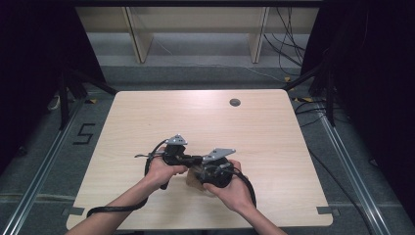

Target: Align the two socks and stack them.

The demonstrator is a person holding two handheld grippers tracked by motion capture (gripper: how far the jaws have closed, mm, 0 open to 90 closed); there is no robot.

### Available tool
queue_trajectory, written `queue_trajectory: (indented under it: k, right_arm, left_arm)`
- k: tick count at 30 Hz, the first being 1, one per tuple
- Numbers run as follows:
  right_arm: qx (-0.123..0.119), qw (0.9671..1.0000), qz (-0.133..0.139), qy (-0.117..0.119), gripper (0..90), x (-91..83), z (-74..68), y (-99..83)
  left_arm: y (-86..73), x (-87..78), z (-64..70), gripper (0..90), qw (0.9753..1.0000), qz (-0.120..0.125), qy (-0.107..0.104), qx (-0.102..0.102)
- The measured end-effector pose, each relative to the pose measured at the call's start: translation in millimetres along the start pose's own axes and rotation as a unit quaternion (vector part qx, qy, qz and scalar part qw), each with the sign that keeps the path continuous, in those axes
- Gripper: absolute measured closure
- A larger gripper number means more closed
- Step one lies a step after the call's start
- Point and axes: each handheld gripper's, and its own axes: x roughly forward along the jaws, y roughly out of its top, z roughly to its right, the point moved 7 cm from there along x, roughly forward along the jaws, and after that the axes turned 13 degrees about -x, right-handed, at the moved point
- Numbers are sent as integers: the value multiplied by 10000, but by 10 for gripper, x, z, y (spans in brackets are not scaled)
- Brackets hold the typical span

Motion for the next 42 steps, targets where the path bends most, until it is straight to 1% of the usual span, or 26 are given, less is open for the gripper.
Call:
queue_trajectory:
  k: [1, 2, 3, 4, 5, 6, 7, 8, 9, 11, 12, 13, 14, 15, 21, 22, 24, 25, 26, 29, 31, 32, 34, 35, 36, 42]
  right_arm:
    - [89, 9999, 52, 20, 507, -33, -11, 23]
    - [-49, 9999, 110, 28, 497, -89, 10, 47]
    - [44, 9998, 191, 34, 492, -149, 7, 78]
    - [52, 9995, 313, -36, 495, -211, 46, 110]
    - [-84, 9985, 497, -192, 507, -280, 124, 152]
    - [156, 9979, 595, -177, 535, -346, 145, 179]
    - [115, 9973, 659, -303, 576, -412, 236, 194]
    - [102, 9969, 663, -402, 645, -451, 317, 194]
    - [249, 9967, 557, -540, 688, -472, 387, 169]
    - [251, 9974, 330, -593, 755, -410, 509, 89]
    - [433, 9977, 62, -515, 780, -381, 509, 29]
    - [473, 9977, -50, -488, 792, -332, 513, -18]
    - [400, 9980, -39, -480, 798, -267, 522, -55]
    - [374, 9986, -171, -330, 800, -241, 488, -86]
    - [85, 9991, -295, -283, 791, -119, 357, -132]
    - [150, 9990, -341, -245, 791, -113, 324, -136]
    - [-82, 9987, -339, -359, 790, -69, 316, -154]
    - [-45, 9984, -442, -362, 789, -83, 296, -158]
    - [13, 9986, -390, -364, 788, -68, 281, -150]
    - [-91, 9982, -474, -369, 788, -77, 287, -156]
    - [-52, 9979, -513, -379, 787, -73, 275, -164]
    - [-202, 9977, -484, -436, 787, -62, 294, -165]
    - [-95, 9978, -526, -399, 782, -57, 256, -168]
    - [-193, 9975, -570, -381, 778, -52, 253, -176]
    - [-31, 9973, -654, -337, 776, -68, 224, -178]
    - [-108, 9970, -674, -365, 773, -55, 226, -187]
  left_arm:
    - [-1, -1, -3, 886, 10000, 22, 7, -5]
    - [-2, -4, -8, 885, 10000, 28, 11, -6]
    - [-2, -6, -13, 885, 10000, 35, 18, -19]
    - [-4, -5, -15, 885, 10000, 41, -44, -24]
    - [-6, -7, -20, 885, 10000, 43, -42, -23]
    - [-8, -8, -23, 885, 10000, 54, -35, -15]
    - [-10, -8, -23, 885, 10000, 63, -30, -4]
    - [-12, -9, -23, 885, 10000, 55, -29, 8]
    - [-10, -4, -20, 885, 10000, 69, -64, 3]
    - [-13, -9, -17, 884, 10000, 33, -76, 10]
    - [-12, -11, -20, 884, 10000, 56, -19, 3]
    - [-13, -10, -21, 884, 10000, 76, -11, -10]
    - [-15, -11, -21, 884, 10000, 69, -32, -22]
    - [-14, -11, -22, 883, 10000, 82, -36, -38]
    - [-16, -57, -2, 864, 10000, 73, -33, 30]
    - [-9, -86, 4, 847, 9999, 83, -28, 69]
    - [6, -164, 25, 813, 9997, 116, 37, 221]
    - [17, -212, 44, 804, 9994, 183, 74, 276]
    - [18, -255, 62, 800, 9993, 172, 62, 320]
    - [-48, -382, 160, 801, 9989, 10, -12, 477]
    - [-159, -367, 212, 799, 9982, -212, -87, 551]
    - [-213, -340, 232, 793, 9980, -285, -105, 563]
    - [-292, -277, 215, 769, 9966, -439, -34, 690]
    - [-309, -254, 208, 772, 9969, -417, -14, 661]
    - [-325, -233, 181, 776, 9968, -424, -21, 670]
    - [-370, -209, 108, 795, 9981, -332, -134, 503]
